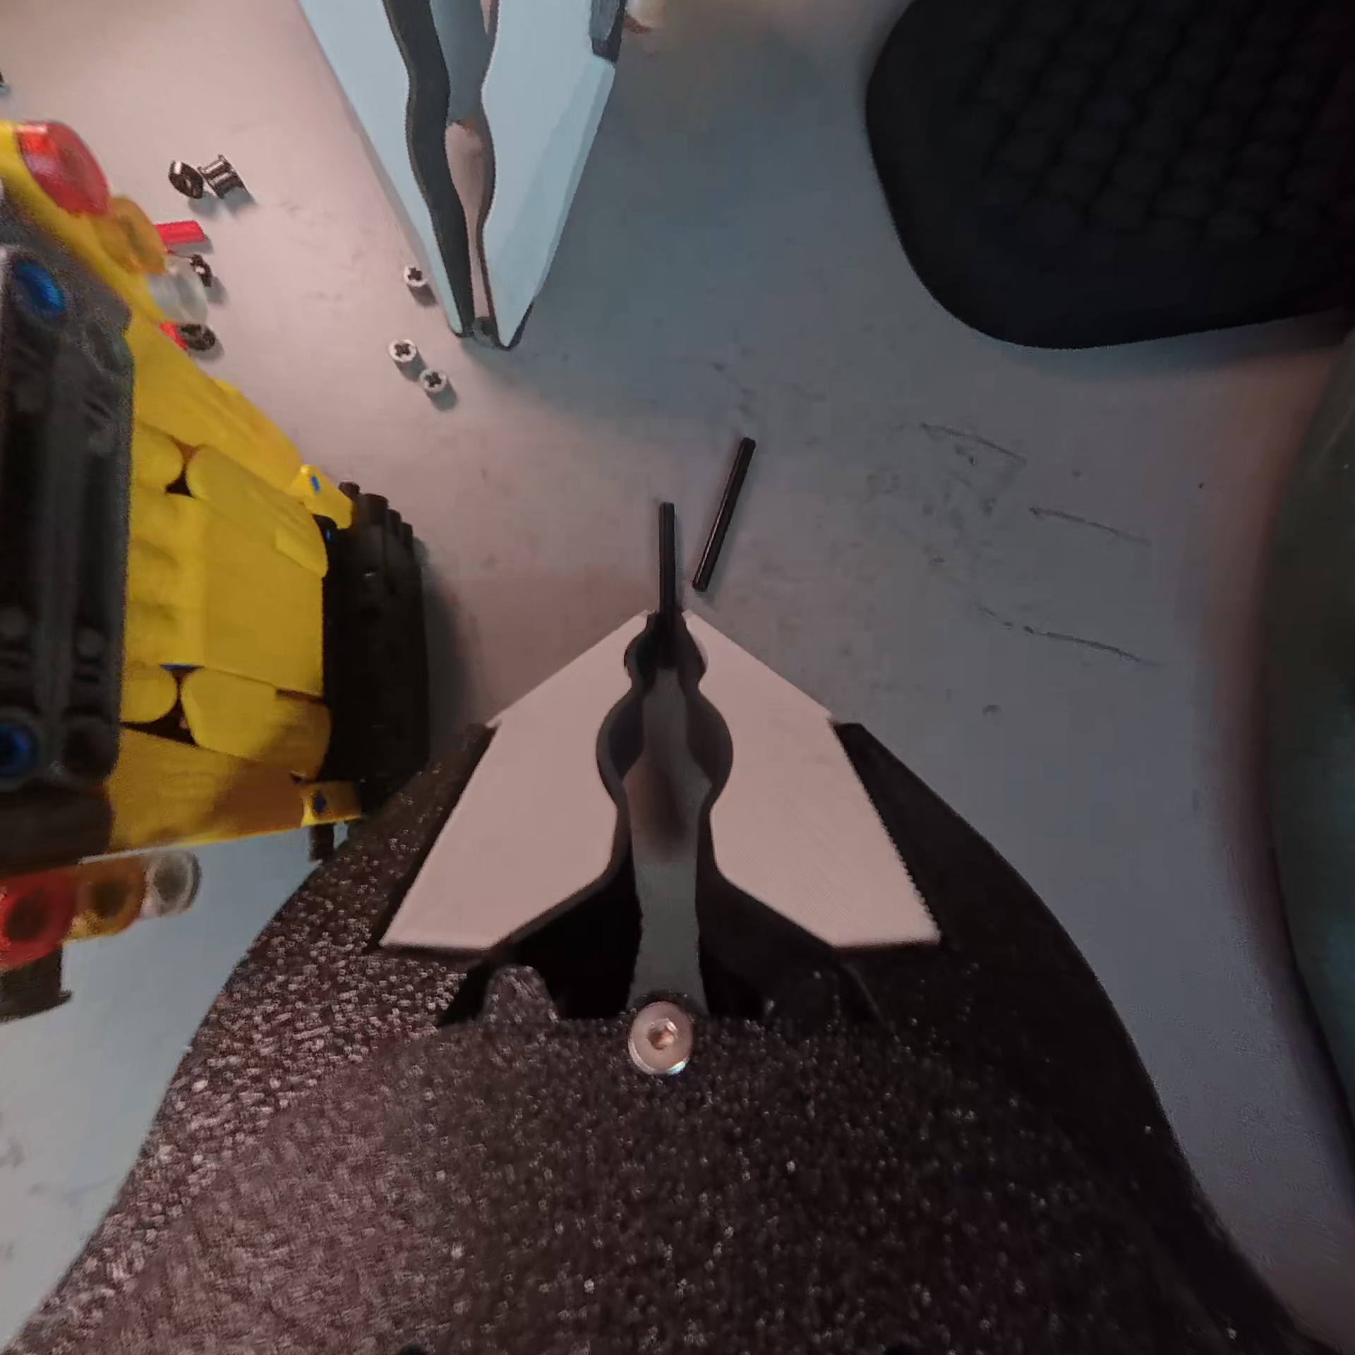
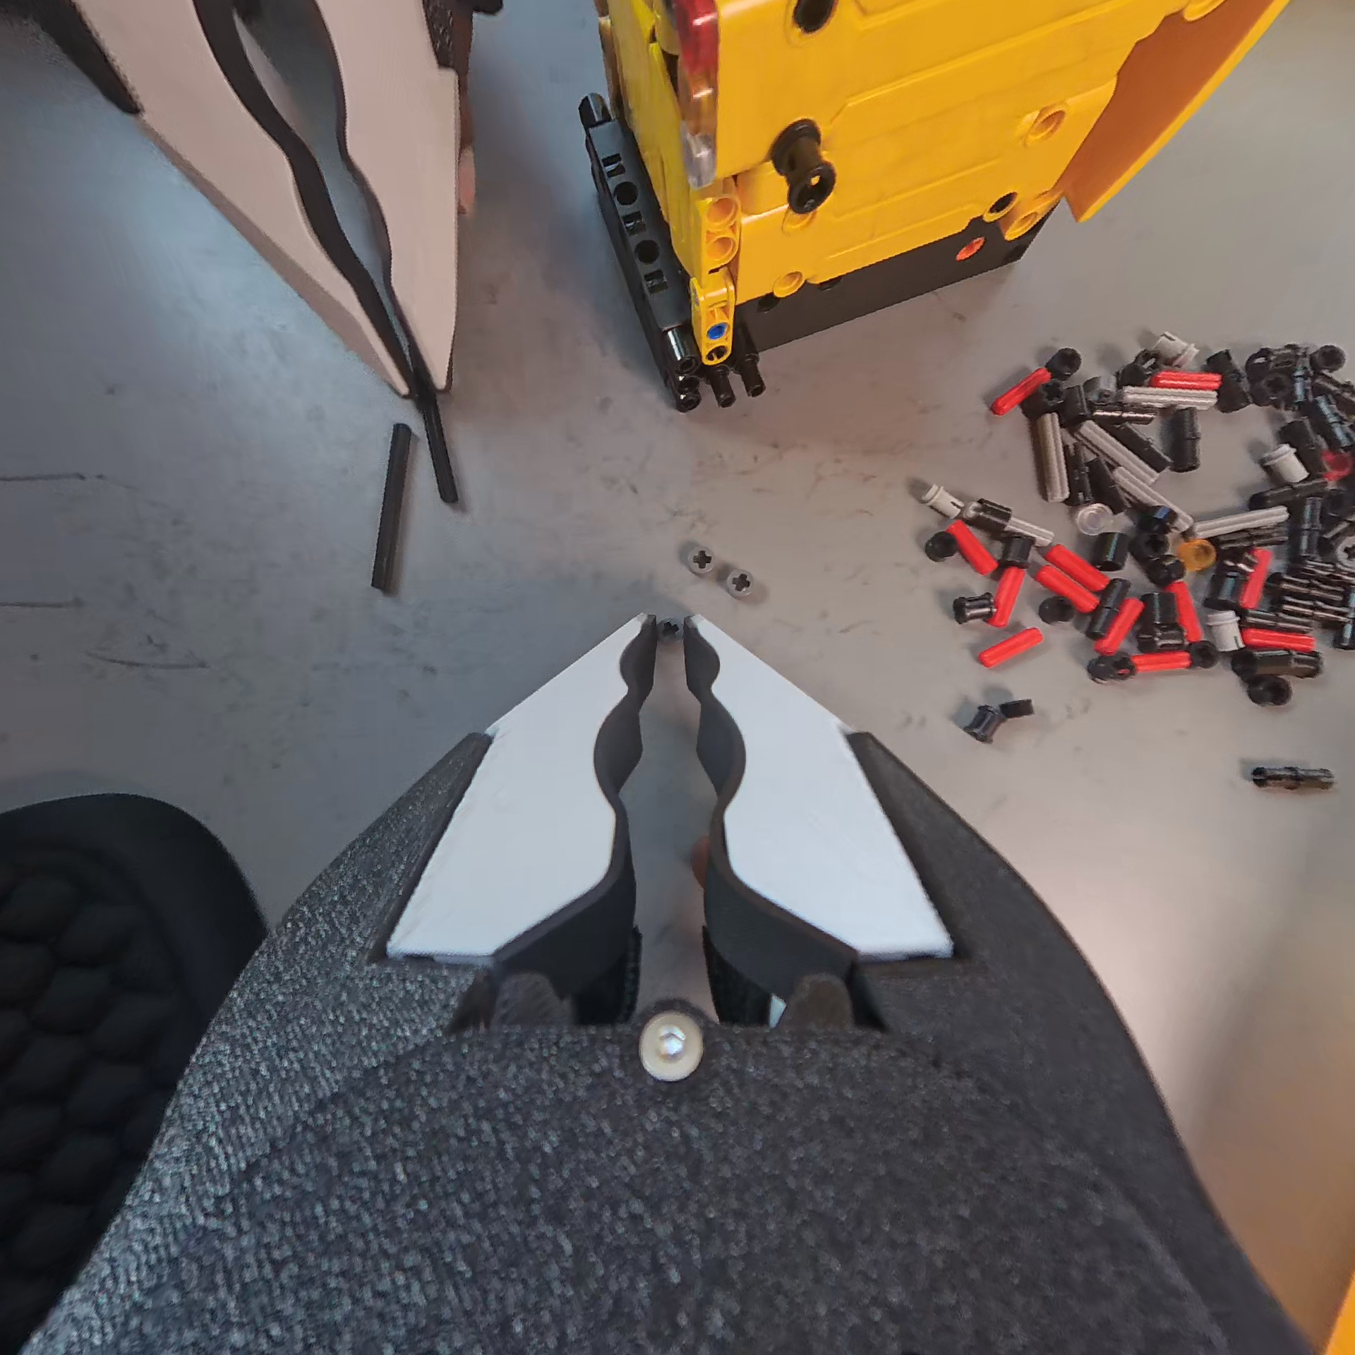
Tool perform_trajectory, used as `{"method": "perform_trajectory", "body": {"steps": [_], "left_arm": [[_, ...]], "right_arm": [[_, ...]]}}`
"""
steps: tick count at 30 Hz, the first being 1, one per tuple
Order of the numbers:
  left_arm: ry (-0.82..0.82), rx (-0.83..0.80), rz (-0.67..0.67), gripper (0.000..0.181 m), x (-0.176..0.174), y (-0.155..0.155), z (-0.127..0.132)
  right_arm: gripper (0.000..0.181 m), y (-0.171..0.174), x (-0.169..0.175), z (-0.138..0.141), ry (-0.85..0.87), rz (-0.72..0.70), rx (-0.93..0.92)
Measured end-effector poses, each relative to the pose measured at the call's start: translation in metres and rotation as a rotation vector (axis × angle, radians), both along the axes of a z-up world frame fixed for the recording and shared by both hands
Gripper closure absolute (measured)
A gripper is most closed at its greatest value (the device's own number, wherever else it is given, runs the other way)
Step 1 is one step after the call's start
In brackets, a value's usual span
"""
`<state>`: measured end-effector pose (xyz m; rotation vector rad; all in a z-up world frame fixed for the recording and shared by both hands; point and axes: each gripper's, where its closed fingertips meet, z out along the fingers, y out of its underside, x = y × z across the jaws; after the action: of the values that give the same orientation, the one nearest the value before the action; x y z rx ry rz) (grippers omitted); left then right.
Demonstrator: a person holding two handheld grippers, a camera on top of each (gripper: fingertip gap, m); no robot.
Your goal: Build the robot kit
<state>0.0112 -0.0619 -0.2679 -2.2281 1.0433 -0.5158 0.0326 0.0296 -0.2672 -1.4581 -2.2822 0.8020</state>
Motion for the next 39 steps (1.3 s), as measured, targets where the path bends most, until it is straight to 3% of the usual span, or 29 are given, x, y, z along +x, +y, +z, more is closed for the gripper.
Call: {"method": "perform_trajectory", "body": {"steps": [16,39], "left_arm": [[-0.049,0.026,0.016,0.176,-0.002,0.001,0.001],[0.016,0.1,0.019,0.179,-0.001,0.007,0.0]], "right_arm": [[0.174,-0.005,0.008,0.0,-0.009,0.029,-0.009],[0.169,-0.005,0.012,0.0,-0.007,0.054,-0.019]]}}
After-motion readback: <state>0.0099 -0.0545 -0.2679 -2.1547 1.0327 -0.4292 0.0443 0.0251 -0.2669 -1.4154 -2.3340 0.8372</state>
